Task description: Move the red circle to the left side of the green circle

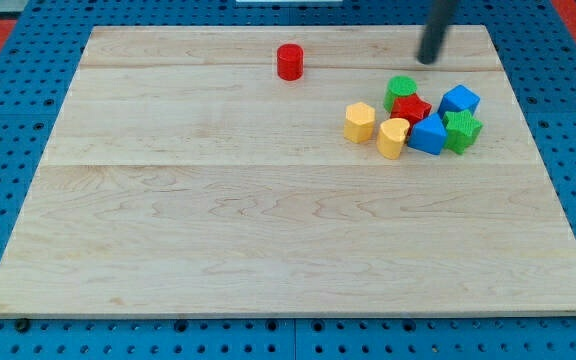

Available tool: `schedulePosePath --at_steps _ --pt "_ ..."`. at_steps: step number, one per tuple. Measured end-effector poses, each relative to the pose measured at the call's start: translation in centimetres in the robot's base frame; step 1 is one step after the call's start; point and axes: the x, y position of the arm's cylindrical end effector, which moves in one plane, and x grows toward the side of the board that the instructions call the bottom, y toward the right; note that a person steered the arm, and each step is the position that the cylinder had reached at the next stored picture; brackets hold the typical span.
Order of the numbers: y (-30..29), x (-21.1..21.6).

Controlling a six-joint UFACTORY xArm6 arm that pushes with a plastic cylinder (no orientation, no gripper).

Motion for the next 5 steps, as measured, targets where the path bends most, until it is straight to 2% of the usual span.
schedulePosePath --at_steps 1,2,3,4,5 --pt "-12.8 -1.8" --pt "-17.3 1.5" --pt "-15.0 5.4" --pt "-11.0 6.6" --pt "-12.8 3.9"
